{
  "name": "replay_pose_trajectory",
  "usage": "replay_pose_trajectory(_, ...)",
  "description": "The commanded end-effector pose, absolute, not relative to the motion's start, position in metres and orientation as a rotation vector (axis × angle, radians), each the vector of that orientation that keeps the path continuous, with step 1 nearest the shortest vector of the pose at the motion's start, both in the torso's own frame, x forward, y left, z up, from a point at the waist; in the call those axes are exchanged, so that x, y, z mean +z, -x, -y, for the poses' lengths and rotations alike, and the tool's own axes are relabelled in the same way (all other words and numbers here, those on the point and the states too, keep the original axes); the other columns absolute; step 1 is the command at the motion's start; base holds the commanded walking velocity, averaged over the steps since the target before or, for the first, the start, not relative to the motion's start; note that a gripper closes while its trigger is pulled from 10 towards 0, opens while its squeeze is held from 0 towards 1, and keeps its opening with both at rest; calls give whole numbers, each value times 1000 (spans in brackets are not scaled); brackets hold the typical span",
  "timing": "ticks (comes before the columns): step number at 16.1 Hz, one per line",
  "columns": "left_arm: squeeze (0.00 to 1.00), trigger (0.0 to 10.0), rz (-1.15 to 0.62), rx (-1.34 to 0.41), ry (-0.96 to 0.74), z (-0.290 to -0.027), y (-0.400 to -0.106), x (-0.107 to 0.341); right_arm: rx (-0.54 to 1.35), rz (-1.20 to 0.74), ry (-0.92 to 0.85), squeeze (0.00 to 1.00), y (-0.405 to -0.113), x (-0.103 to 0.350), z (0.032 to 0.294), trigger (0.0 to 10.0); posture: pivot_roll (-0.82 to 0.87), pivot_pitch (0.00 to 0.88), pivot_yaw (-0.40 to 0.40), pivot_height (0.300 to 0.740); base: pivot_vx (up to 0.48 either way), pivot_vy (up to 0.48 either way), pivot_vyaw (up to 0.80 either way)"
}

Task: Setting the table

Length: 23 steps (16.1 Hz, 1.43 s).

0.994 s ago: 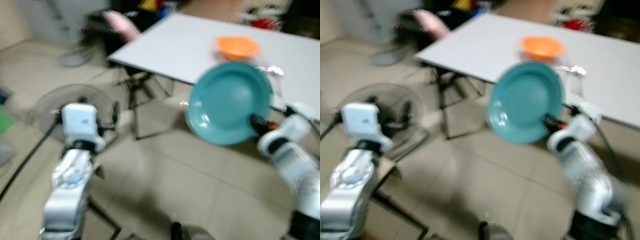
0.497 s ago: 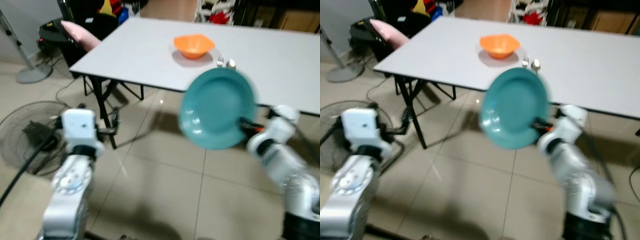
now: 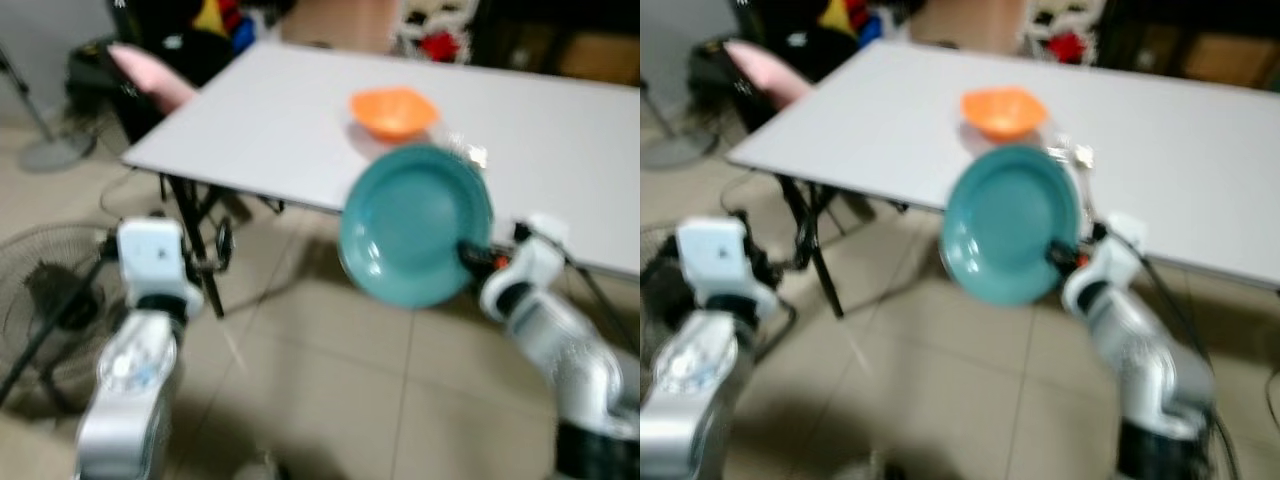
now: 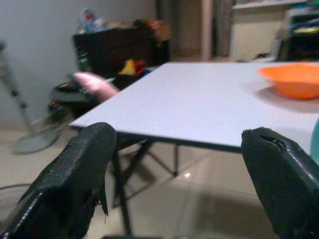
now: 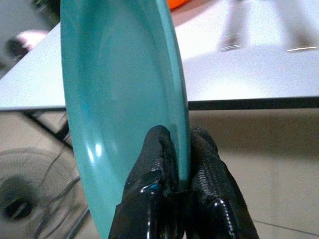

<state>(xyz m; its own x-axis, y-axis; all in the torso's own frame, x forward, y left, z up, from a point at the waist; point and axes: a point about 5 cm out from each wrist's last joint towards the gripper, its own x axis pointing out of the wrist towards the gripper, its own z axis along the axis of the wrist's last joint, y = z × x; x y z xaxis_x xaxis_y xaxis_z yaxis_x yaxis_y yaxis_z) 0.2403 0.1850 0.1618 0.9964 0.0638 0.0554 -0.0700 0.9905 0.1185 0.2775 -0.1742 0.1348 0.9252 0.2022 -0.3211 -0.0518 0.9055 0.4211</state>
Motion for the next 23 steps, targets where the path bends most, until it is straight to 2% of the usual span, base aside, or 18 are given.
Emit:
replay_pose_trajectory(1,0,10000,56,55,-121,-182,-241,164,146,-328,-433,0,-279,144,178,10000,-153,51,5,740,416,0,0)
replay_pose_trajectory(6,0,10000,54,50,-130,-183,-240,164,201,-376,-532,0,-277,140,172,10000,-150,44,6,740,412,0,0)
replay_pose_trajectory(12,0,10000,54,31,-143,-183,-239,165,310,-463,-774,0,-270,136,159,10000,-145,35,10,740,397,0,0)
replay_pose_trajectory(14,0,10000,58,-5,-141,-180,-239,166,314,-491,-787,0,-269,134,157,10000,-144,38,13,740,191,0,0)
replay_pose_trajectory(15,0,10000,39,-61,-146,-175,-238,165,316,-511,-804,0,-269,132,156,10000,-145,41,12,740,0,0,0)
replay_pose_trajectory(17,0,10000,24,-291,-144,-159,-234,164,318,-579,-830,0,-267,126,155,10000,-148,47,16,740,0,0,0)
replay_pose_trajectory(20,0,10000,16,-369,-157,-155,-234,165,289,-604,-856,0,-268,124,156,10000,-152,50,21,740,0,0,0)
replay_pose_trajectory(23,0,10000,4,-489,-154,-147,-234,166,176,-619,-966,0,-275,117,160,10000,-158,53,27,740,0,0,0)
